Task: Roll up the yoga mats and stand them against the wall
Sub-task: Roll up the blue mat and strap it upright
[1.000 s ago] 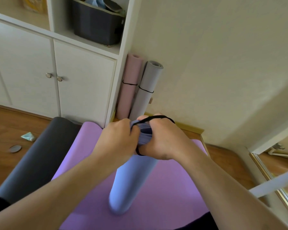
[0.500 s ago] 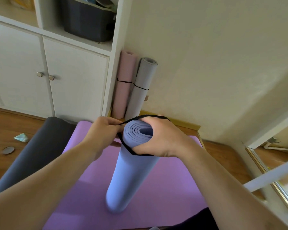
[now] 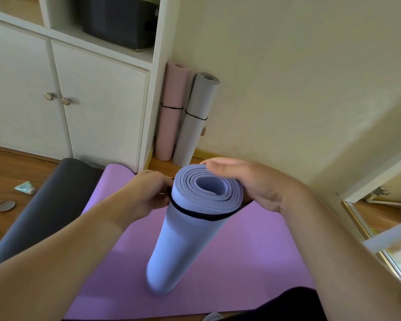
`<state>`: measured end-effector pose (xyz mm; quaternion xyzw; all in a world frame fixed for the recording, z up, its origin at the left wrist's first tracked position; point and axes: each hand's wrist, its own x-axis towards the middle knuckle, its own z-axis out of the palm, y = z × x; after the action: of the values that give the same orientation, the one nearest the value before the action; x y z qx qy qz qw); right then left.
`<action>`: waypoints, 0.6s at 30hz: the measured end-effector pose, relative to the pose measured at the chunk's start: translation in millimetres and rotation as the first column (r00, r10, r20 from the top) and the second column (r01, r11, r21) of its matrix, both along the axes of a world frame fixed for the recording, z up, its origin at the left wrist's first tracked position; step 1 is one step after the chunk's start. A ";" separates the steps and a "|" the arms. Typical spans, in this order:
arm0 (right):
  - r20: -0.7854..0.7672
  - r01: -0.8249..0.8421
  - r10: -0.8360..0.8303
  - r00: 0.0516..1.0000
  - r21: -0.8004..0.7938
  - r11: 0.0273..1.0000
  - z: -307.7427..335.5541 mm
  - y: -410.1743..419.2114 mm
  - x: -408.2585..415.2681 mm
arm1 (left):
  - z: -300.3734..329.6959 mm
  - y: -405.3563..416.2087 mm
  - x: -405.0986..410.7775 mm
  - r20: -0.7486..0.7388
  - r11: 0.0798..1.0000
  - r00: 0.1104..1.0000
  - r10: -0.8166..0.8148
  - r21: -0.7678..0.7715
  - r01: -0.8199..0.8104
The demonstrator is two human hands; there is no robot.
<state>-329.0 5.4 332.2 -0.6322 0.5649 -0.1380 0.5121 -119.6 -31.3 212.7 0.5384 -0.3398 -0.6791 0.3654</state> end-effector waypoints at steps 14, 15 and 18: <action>0.489 0.426 -0.518 0.701 0.295 0.855 -83.6 -2.6 -28.9 | -31.0 16.5 -0.6 0.579 0.914 0.808 -0.109 -0.260 0.310; 0.509 0.422 -0.511 0.693 0.287 0.860 -92.8 -2.0 -28.9 | -37.0 18.3 1.0 0.621 0.906 0.773 -0.132 -0.240 0.347; 0.455 0.450 -0.505 0.733 0.232 0.862 -127.4 -1.9 -28.7 | -53.4 23.0 3.4 0.714 0.894 0.672 -0.198 -0.150 0.423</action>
<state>-357.7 3.5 204.8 -0.3794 0.5620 -0.3941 0.6204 -116.2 -8.3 159.3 0.6197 -0.6370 -0.4255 0.1705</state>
